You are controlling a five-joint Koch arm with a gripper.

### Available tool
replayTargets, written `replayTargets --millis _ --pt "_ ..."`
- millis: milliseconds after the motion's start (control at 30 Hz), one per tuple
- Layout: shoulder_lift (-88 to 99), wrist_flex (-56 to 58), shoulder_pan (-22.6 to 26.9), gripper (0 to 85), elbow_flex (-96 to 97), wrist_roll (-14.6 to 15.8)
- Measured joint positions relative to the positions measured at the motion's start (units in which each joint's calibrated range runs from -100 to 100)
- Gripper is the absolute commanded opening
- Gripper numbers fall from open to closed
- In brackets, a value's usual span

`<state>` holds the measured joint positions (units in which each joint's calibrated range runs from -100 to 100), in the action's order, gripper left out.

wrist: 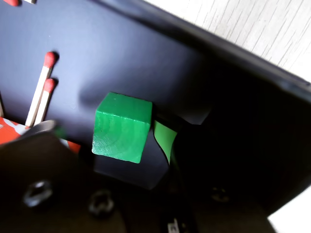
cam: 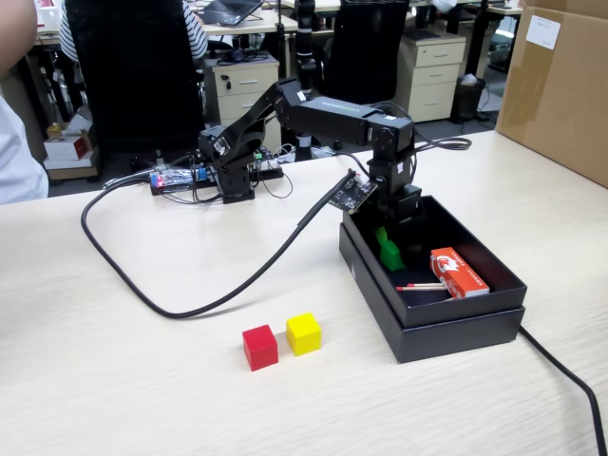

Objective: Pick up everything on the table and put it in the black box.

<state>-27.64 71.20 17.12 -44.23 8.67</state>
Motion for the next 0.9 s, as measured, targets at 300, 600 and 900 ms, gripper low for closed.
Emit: replayTargets --millis 300,600,900 --pt "11.3 0.2 -0.6 48.7 0.5 0.0" --pt "35.2 0.2 -7.2 49.3 2.6 -2.1" --pt "36.1 -2.8 -18.0 49.5 12.3 -6.5"
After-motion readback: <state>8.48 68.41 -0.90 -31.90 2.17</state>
